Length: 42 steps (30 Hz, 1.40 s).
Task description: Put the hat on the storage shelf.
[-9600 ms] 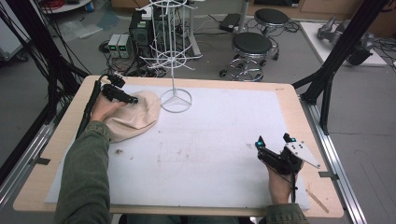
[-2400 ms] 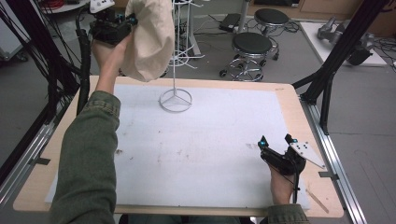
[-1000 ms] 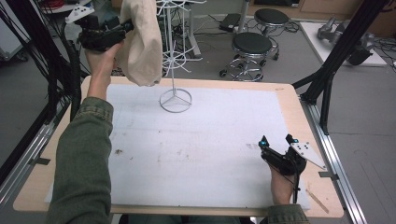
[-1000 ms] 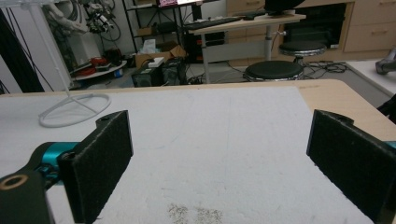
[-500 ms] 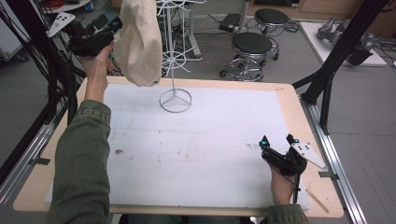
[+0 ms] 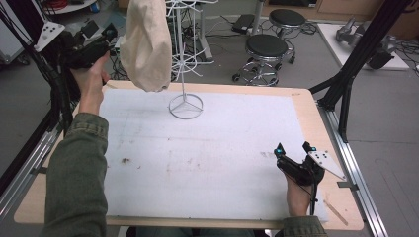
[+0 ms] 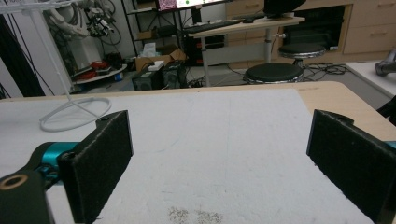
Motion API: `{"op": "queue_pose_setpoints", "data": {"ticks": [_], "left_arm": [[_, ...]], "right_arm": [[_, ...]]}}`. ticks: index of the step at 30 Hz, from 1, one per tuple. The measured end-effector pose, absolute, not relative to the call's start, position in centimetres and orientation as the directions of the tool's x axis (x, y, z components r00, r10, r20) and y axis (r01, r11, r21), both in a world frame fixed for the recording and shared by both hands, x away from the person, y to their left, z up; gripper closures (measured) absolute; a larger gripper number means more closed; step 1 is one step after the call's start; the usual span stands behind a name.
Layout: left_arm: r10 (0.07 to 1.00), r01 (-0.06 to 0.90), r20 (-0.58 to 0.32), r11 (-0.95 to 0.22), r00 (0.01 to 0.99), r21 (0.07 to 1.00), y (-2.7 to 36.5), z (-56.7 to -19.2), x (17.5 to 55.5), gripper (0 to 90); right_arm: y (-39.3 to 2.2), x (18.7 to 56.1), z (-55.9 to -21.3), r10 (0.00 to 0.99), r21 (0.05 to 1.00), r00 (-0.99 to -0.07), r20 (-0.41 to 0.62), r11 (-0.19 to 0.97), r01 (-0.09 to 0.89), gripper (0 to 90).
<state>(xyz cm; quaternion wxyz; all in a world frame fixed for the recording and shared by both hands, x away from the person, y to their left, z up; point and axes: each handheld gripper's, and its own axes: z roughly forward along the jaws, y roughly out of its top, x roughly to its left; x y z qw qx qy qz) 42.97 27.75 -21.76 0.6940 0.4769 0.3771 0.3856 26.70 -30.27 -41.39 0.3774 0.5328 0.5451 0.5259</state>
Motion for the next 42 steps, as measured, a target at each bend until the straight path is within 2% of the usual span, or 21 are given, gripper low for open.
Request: {"op": "queue_pose_setpoints", "data": {"ticks": [8, 28, 42], "left_arm": [[0.927, -0.184, -0.099, 0.175, 0.362, 0.967, 29.2, -23.4, 40.1, 27.2], [0.937, -0.131, -0.099, 0.150, 0.335, 0.980, 29.8, -29.3, 35.4, 24.2], [0.962, -0.080, -0.089, 0.113, 0.257, 0.990, 30.4, -33.9, 32.8, 22.6]], "right_arm": [[-30.1, 26.8, -41.4, 0.977, 0.976, -0.155, 0.144, -0.114, 0.183, 6.1], [-30.0, 26.9, -41.4, 0.977, 0.977, -0.161, 0.137, -0.107, 0.182, 6.1], [-30.0, 26.8, -41.4, 0.977, 0.978, -0.162, 0.139, -0.109, 0.180, 6.1]]}}
